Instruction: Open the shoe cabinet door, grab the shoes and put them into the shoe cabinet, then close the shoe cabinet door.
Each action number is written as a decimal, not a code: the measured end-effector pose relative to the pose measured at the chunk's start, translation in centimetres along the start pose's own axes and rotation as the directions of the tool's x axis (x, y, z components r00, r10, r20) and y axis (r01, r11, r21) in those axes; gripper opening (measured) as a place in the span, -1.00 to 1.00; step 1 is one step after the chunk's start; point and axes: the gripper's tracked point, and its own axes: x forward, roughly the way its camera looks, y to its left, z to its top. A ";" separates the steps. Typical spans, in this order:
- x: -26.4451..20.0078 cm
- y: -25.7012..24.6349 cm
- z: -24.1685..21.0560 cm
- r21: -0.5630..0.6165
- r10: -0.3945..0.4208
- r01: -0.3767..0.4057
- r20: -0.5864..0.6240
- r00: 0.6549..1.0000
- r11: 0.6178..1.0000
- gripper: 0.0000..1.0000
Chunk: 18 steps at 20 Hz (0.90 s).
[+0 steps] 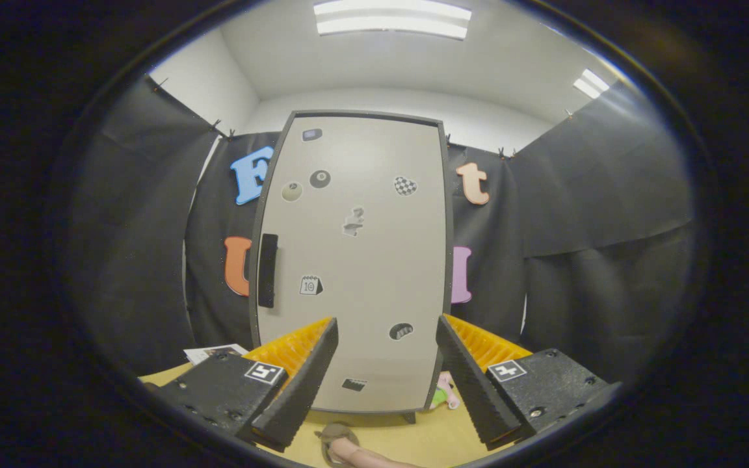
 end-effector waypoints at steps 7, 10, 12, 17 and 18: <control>4.0 2.7 -0.3 -0.008 0.026 -0.026 -0.017 1.000 1.000 0.98; 6.5 6.1 -0.8 0.020 0.116 -0.116 -0.032 0.993 0.993 0.98; 8.3 8.5 -1.0 0.022 0.190 -0.189 -0.054 0.980 0.982 0.98; 11.4 13.2 0.8 0.060 0.280 -0.277 -0.049 0.959 0.959 0.99; 11.7 14.5 0.9 0.085 0.307 -0.302 -0.059 0.950 0.950 0.98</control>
